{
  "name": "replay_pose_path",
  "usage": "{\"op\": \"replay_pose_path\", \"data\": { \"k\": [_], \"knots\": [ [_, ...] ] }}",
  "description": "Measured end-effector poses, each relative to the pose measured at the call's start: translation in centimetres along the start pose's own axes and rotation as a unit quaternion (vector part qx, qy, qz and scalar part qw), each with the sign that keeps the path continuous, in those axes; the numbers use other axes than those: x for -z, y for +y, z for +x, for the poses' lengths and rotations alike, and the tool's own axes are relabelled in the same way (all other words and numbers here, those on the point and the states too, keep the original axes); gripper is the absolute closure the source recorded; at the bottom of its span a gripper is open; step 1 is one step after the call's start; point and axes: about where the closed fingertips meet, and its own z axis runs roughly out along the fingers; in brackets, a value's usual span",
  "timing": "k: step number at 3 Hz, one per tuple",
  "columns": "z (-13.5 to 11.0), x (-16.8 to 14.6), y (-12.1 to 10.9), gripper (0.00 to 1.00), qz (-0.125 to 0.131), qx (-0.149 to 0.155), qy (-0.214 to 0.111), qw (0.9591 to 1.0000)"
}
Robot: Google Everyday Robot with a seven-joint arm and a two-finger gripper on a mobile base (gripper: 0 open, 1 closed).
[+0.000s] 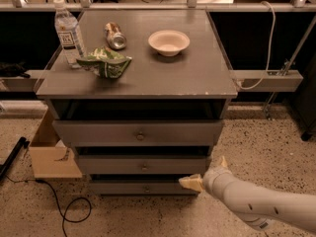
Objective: Open bottom drawer
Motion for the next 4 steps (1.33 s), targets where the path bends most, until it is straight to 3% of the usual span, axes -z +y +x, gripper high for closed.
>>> {"op": "replay_pose_path", "data": {
  "k": [2,3,4],
  "knots": [
    [0.2,-2.2,0.3,0.0,0.009,0.02,-0.026,0.9994],
    [1.6,-4.8,-0.5,0.0,0.018,0.034,-0.021,0.9991],
    [3.0,-7.3,-2.4,0.0,0.007,0.045,0.007,0.9989]
  ]
}}
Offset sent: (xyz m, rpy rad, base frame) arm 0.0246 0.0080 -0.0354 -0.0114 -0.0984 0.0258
